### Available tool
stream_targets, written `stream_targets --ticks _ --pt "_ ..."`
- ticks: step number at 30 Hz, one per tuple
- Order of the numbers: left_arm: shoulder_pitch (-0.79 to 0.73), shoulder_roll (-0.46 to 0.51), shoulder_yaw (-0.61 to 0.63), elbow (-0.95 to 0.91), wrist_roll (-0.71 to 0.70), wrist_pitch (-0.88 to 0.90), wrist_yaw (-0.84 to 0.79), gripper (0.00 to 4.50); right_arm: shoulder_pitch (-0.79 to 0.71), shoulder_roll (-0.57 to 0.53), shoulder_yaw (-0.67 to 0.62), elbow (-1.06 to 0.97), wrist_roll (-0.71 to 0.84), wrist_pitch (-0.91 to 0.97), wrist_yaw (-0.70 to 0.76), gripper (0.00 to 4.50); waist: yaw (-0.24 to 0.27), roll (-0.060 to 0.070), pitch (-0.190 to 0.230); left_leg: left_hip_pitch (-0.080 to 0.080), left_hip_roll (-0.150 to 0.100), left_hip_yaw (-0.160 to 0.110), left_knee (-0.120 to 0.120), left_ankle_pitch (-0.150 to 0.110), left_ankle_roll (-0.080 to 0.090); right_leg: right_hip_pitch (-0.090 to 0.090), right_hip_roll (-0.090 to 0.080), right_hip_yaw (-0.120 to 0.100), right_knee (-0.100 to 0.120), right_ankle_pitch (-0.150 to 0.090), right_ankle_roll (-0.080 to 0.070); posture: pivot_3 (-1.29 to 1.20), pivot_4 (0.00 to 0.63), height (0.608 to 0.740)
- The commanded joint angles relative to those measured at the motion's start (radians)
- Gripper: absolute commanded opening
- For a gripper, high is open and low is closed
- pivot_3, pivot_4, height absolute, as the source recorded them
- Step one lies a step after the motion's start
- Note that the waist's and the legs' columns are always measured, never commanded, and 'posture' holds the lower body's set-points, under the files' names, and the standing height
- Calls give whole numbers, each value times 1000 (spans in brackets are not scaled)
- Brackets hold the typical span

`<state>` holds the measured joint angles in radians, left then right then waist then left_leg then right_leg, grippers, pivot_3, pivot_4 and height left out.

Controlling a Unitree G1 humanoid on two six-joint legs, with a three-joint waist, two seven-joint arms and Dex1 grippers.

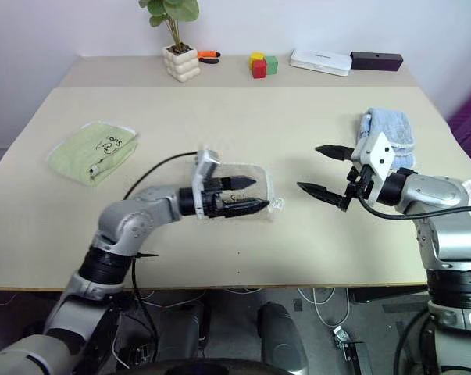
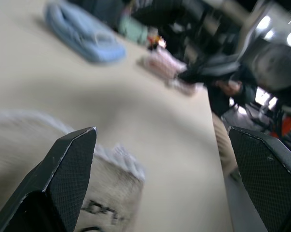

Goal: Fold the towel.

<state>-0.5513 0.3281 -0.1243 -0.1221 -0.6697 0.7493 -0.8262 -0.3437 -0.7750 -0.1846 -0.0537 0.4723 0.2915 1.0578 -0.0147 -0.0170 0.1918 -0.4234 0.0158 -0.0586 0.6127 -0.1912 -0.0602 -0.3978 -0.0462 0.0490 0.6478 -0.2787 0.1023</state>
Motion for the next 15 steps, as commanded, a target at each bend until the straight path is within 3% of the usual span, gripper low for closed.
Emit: stream_targets --ticks 1,8,12,15 --pt "-17 37 84 -50 -40 -7 -15 4463 -53 43 -27 -27 88 107 -62 4500 0 0 0 0 0 0 0 0 0 0 0 0 0 0 0 0 150 740" --pt "50 217 230 -65 -53 -78 -143 4463 -87 240 -100 -143 407 484 -363 4500 -1 1 0 0 0 -1 -1 0 0 -1 0 0 1 0 0 0 150 740" --pt "135 311 301 -54 -54 -135 -214 4463 -90 388 -256 -150 707 618 -752 4500 0 1 0 -1 1 -1 -2 0 0 -2 0 0 1 -1 -1 0 150 740" --pt "189 345 354 -45 -68 -152 -231 4463 -13 473 -321 -199 938 634 -1063 4500 6 1 0 -1 1 -1 -1 0 0 -1 -1 0 1 -2 -3 0 150 740"
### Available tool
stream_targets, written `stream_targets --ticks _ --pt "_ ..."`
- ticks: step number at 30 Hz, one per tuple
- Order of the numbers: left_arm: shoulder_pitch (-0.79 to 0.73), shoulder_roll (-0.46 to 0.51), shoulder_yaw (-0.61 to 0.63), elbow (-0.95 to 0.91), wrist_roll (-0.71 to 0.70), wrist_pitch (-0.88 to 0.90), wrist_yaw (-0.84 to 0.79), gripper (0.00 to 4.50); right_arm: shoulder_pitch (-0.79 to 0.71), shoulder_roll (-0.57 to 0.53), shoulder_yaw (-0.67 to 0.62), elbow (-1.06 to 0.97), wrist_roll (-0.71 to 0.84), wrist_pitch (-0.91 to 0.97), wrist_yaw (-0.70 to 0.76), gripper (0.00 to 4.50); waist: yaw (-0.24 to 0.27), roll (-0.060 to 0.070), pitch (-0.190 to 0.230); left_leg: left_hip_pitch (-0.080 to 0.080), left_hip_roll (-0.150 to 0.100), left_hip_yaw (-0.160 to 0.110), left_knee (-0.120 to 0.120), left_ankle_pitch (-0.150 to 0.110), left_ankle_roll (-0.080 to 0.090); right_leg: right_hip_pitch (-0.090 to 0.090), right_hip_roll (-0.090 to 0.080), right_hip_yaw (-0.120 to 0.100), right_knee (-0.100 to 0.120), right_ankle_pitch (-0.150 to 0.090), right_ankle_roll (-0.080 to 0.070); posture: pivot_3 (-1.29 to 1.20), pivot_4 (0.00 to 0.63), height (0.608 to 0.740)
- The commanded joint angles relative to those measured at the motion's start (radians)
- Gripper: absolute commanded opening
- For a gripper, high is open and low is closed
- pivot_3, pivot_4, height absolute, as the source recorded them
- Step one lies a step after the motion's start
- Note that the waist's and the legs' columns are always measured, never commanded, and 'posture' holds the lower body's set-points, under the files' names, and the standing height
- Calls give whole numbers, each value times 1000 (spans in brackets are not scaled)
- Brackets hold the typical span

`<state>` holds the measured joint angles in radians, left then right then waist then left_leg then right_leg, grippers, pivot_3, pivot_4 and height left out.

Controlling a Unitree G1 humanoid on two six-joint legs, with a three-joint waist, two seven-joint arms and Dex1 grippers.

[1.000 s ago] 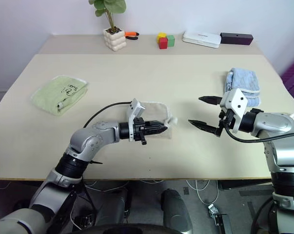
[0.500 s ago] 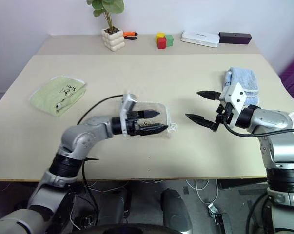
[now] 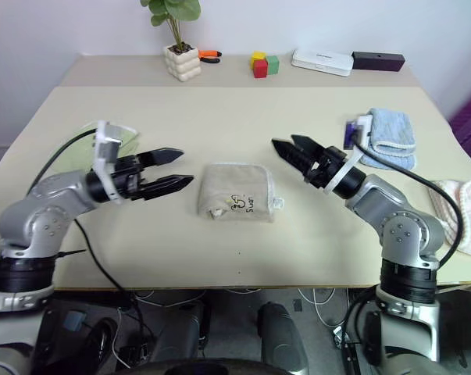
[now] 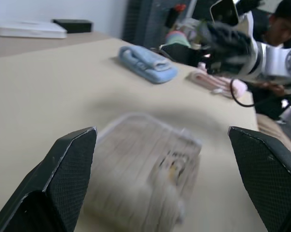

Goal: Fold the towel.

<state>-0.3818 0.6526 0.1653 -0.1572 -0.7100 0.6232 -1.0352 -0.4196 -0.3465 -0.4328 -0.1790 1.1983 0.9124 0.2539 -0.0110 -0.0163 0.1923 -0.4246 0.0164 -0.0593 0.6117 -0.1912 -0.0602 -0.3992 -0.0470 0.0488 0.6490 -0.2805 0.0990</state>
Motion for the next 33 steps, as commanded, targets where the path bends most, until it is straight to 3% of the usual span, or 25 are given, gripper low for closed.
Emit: stream_targets --ticks 1,4,8,14,22,29,33 --pt "27 21 78 -7 -43 -17 -20 4463 92 56 -82 -87 262 7 -334 4500 4 0 0 -1 0 0 0 0 0 0 0 0 0 0 0 0 150 740" --pt "97 45 117 -39 -67 -16 -47 4463 217 124 -115 -156 503 -115 -633 4500 -3 0 0 -1 0 1 0 0 0 -1 -1 0 -1 0 0 0 150 740" --pt "116 59 162 -21 -101 0 -40 4463 344 152 -67 -266 764 -216 -818 4500 -10 1 1 -1 1 2 0 0 0 -2 -1 1 0 0 0 0 150 740" --pt "101 49 150 -12 -101 -15 -39 4463 422 52 -29 -224 774 -43 -711 4500 -10 2 0 0 4 3 0 0 1 -2 2 2 0 0 -1 0 150 740" --pt "103 50 157 -17 -106 -17 -28 4463 430 57 16 -187 774 31 -682 4500 -6 2 0 -1 5 3 0 0 1 -3 2 2 0 0 -1 0 150 740" --pt "112 44 159 -42 -116 -12 -8 4463 435 -68 72 -106 774 131 -613 4500 -6 1 0 -1 6 4 0 0 1 -3 2 2 -1 0 -2 0 150 740" --pt "116 47 160 -48 -122 -11 4 4463 405 -69 68 -64 774 136 -624 4500 -6 1 0 -1 6 4 0 0 1 -4 2 2 -1 0 -2 0 150 740"
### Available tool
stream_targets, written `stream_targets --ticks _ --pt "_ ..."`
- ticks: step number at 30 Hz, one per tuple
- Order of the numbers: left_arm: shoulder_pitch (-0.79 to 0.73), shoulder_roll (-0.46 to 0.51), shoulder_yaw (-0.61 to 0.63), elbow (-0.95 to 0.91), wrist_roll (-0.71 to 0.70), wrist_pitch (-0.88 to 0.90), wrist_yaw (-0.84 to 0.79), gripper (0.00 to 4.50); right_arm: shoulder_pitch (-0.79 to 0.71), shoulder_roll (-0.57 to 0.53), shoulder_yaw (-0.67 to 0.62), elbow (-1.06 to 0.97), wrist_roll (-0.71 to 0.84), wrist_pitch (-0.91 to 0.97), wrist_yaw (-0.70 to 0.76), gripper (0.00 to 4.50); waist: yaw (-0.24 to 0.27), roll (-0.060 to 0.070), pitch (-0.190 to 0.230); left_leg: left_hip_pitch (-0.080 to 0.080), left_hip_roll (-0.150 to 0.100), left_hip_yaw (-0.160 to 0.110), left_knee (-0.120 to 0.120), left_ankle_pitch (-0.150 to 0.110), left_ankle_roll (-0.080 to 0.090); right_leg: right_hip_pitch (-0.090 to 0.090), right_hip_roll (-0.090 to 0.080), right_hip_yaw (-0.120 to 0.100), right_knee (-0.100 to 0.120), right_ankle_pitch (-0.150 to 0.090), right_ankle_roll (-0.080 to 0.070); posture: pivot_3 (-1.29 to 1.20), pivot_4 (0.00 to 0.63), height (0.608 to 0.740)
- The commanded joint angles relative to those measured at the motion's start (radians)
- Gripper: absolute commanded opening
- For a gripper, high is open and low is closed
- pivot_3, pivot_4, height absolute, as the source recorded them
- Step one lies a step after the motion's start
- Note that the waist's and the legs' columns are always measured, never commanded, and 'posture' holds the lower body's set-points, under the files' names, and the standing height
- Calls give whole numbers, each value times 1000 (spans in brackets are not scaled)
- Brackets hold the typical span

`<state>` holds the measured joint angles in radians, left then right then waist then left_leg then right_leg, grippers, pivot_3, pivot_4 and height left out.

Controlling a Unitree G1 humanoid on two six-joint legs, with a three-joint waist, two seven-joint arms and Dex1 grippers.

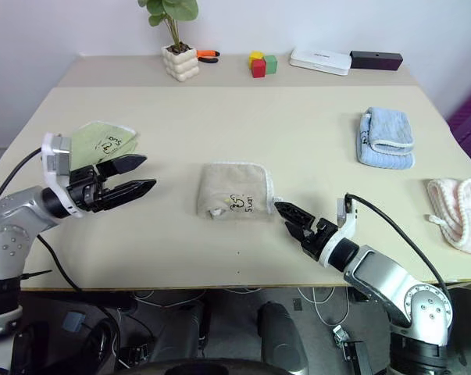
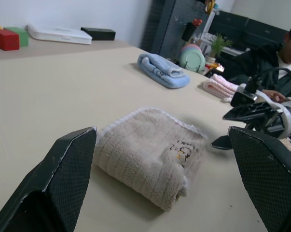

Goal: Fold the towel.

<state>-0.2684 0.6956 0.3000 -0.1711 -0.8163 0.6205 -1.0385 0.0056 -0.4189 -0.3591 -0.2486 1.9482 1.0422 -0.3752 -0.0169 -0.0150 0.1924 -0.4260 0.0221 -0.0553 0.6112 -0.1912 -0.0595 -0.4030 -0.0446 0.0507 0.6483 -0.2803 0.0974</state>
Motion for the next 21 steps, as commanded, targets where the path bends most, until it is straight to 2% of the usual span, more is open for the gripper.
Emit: stream_targets --ticks 1,8,14,21 --pt "4 5 26 -35 -18 -8 9 4463 -24 7 -3 9 24 7 2 4500 0 0 0 0 0 0 0 0 0 0 0 0 0 0 0 0 150 740" --pt "41 20 33 -66 33 -119 -44 4463 -46 46 24 28 24 10 -17 4500 0 0 0 0 0 0 0 0 0 0 0 0 0 0 0 0 150 740" --pt "92 81 54 -57 47 -182 -138 4463 -62 39 46 72 24 45 -10 4500 -1 0 0 0 1 1 0 0 0 -1 0 0 0 0 0 0 150 740" --pt "98 81 65 -54 31 -190 -126 4463 -89 58 65 102 24 52 -19 4500 -1 0 0 -1 2 1 0 0 0 -1 0 1 -1 0 -1 0 150 740"
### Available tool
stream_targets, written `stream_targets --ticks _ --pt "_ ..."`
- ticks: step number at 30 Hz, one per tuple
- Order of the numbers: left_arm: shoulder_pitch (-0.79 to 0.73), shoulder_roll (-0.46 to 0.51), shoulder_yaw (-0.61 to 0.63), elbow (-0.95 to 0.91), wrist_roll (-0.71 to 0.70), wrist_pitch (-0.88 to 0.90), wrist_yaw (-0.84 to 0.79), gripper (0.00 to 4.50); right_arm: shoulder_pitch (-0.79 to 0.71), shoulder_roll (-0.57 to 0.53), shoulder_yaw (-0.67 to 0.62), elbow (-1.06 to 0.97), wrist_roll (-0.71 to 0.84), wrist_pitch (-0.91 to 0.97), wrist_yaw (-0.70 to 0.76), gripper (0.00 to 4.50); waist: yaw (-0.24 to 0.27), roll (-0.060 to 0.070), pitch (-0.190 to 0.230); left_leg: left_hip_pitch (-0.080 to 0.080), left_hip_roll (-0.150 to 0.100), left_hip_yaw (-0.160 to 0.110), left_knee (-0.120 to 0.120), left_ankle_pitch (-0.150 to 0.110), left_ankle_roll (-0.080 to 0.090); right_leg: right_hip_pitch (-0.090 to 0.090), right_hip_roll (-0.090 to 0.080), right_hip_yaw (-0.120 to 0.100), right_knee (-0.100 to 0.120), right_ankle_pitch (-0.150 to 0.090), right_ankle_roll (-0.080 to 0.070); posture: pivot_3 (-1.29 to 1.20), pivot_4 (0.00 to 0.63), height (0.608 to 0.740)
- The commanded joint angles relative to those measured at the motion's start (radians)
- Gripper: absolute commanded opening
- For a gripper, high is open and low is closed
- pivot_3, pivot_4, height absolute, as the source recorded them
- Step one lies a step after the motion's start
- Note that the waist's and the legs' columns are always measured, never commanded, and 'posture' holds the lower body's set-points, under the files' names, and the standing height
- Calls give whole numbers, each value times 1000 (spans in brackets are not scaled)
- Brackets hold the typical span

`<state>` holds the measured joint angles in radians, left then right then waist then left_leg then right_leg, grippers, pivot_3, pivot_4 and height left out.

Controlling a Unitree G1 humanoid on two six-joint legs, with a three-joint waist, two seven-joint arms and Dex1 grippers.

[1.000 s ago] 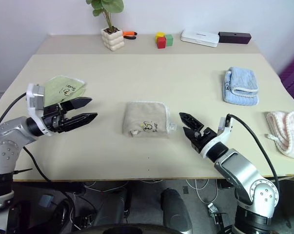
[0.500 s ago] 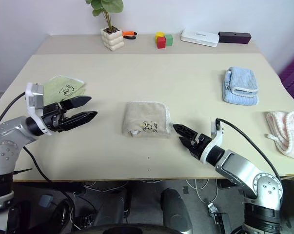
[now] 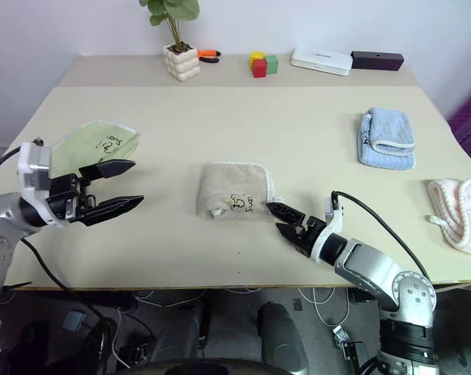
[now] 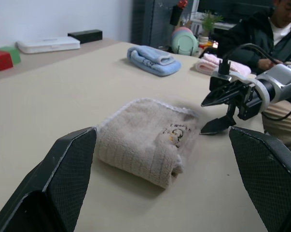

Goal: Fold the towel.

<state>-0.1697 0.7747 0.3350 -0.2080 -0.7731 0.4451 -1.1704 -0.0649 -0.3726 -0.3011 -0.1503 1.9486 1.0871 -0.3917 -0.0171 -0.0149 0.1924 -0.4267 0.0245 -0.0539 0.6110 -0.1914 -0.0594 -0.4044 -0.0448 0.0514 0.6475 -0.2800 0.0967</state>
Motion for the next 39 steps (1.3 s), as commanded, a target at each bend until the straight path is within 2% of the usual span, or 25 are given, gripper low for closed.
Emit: stream_targets --ticks 1,16,23,26,33,34,39 --pt "3 0 31 -22 -14 -14 9 4463 -29 16 8 13 24 3 -8 4500 -1 0 0 0 0 0 0 0 0 0 0 0 0 0 0 0 150 740" --pt "20 2 46 -36 -29 -7 34 4463 -132 50 46 118 24 -2 -51 4500 -3 0 0 0 0 1 0 0 0 0 1 0 0 0 0 0 150 740" --pt "72 24 63 -76 -96 52 1 4463 -195 90 102 164 24 -23 -61 4500 -17 0 0 0 2 1 -1 0 0 -1 3 0 0 0 0 0 150 740" --pt "74 19 66 -84 -94 51 17 4500 -201 85 118 173 24 -37 -64 3672 -17 0 0 0 2 1 -1 0 0 -1 2 0 0 0 0 0 150 740" --pt "82 19 69 -92 -97 54 30 4500 -208 91 122 175 24 -59 -64 238 -25 0 0 0 2 1 -1 0 0 -1 3 0 0 0 0 0 150 740" --pt "82 19 69 -92 -98 54 33 4500 -207 88 124 174 24 -60 -64 54 -26 0 0 0 2 1 -1 0 0 -1 3 0 0 0 0 0 150 740" --pt "82 15 58 -94 -93 50 39 4500 -205 41 155 153 18 -59 -42 54 -25 0 0 0 2 1 -1 0 1 -1 3 0 0 0 0 0 150 740"
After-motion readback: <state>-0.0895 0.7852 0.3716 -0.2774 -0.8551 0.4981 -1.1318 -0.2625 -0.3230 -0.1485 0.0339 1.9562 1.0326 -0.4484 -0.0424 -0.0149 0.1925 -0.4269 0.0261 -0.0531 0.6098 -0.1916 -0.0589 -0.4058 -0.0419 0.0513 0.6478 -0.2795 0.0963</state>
